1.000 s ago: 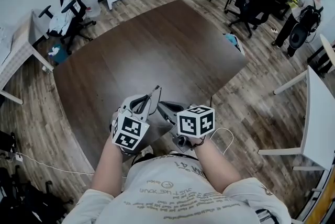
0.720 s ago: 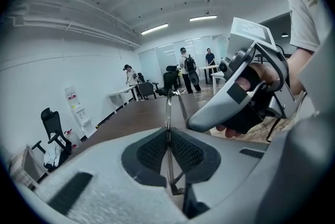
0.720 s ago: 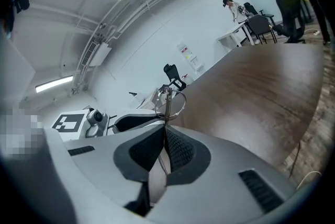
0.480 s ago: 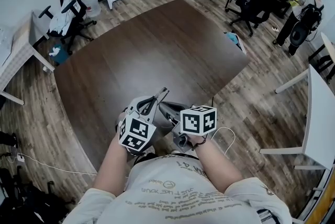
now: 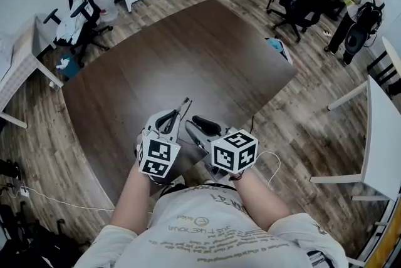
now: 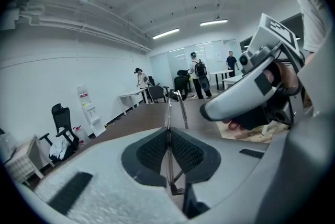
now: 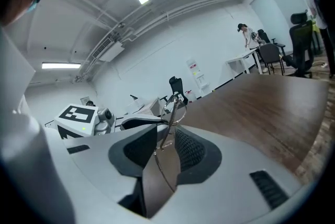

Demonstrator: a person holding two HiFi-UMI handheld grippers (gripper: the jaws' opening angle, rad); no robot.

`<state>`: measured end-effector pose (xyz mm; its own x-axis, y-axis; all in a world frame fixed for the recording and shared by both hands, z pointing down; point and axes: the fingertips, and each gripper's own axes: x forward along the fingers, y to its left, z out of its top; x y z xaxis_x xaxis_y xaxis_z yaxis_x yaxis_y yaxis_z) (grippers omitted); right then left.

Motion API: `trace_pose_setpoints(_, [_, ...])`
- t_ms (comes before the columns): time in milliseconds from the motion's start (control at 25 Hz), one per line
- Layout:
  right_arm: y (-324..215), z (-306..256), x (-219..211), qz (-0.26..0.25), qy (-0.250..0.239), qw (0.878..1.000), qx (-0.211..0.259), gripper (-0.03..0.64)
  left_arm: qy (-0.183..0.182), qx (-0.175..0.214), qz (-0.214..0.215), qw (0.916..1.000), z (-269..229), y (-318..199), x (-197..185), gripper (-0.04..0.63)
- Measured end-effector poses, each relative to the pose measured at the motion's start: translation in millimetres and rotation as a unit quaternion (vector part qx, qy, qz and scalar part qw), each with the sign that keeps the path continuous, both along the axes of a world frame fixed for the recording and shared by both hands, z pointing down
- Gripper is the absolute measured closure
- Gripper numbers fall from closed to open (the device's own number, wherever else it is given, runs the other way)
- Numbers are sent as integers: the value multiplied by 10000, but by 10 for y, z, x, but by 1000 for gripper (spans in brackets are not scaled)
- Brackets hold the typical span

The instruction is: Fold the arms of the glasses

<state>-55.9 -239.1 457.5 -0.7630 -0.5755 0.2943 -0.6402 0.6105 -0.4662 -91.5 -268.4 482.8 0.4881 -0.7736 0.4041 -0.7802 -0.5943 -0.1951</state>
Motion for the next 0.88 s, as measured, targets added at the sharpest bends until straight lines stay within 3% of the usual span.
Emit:
trace_pose_setpoints(160, [-37, -49, 231, 321, -51, 9995, -3, 515, 232, 129, -550, 9981, -94, -121, -193, 560])
trace_pose_setpoints(480, [66, 238, 539, 655, 60, 9967, -482, 501, 475, 185, -1336, 9897, -164, -239, -401, 560])
trace_pose_setpoints(720, [176, 576, 583, 667, -407, 9887, -1277, 482, 753, 253, -1398, 9870, -305, -258, -304, 560])
trace_pose_setpoints(880, [188, 597, 525, 583, -858, 9831, -1508, 482, 878, 308, -1332, 9867, -360, -270, -204, 560])
